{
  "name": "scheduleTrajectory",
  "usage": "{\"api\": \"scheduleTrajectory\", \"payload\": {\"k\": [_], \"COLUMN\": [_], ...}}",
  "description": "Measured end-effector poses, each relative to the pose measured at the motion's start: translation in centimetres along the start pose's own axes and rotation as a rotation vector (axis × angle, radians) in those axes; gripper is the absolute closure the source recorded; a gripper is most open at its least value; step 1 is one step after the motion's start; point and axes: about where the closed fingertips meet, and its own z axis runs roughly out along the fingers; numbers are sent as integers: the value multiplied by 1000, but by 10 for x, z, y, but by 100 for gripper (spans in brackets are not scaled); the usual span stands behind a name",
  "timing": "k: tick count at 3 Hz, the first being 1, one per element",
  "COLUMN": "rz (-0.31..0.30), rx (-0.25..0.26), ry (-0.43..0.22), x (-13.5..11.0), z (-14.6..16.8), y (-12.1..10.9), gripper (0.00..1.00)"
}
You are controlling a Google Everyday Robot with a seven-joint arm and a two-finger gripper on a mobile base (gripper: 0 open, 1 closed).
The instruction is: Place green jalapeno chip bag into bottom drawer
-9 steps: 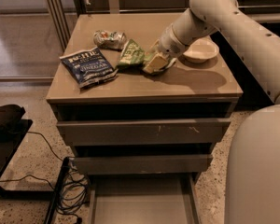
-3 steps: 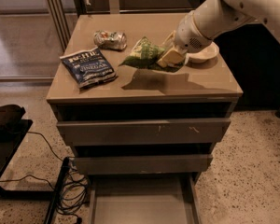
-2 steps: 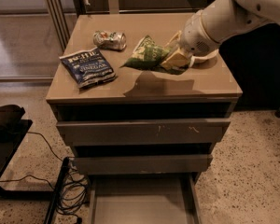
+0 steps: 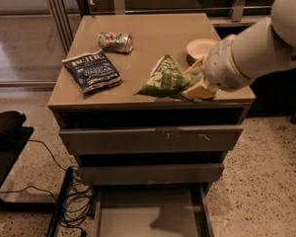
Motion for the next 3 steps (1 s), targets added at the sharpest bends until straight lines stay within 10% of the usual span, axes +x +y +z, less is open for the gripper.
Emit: {"api": "scheduleTrajectory", "payload": {"k": [1,3], "rz": [69,78], "rx": [-17,-38], "ry": [38,56], "x": [32,42], "z": [13,19], "y": [48,62], "gripper": [100,100]}}
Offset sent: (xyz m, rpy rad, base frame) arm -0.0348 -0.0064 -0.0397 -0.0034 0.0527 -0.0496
